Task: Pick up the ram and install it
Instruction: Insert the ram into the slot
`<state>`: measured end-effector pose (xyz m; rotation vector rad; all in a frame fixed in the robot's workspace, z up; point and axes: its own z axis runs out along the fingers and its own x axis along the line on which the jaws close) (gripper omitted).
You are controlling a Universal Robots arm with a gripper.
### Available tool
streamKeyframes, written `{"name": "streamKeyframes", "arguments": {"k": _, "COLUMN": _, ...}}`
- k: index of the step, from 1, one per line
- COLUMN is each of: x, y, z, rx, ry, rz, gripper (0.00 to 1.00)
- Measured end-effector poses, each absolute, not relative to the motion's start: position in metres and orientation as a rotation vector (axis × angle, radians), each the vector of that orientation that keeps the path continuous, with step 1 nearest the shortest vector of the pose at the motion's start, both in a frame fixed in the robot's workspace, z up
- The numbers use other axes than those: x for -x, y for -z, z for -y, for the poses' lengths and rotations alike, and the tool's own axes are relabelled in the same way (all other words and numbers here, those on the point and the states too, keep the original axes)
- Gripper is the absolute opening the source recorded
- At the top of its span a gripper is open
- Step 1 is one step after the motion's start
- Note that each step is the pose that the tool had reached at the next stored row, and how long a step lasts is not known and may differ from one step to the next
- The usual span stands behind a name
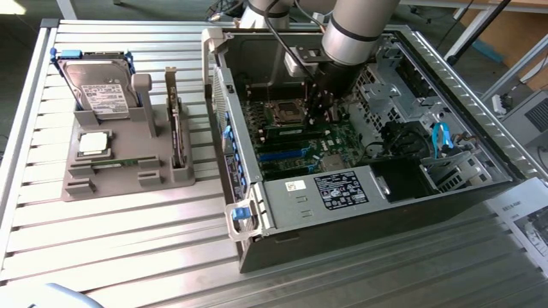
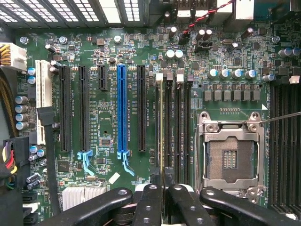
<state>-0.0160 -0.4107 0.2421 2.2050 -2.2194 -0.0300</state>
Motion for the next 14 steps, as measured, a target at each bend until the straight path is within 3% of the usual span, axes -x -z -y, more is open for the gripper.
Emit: {"name": "streamKeyframes", "arguments": {"k": 14, "x": 0.016, "y": -0.2387, "z": 0.4107, "rx": -2.202, "ry": 0.03, "rz": 2.222, "gripper": 0.12}}
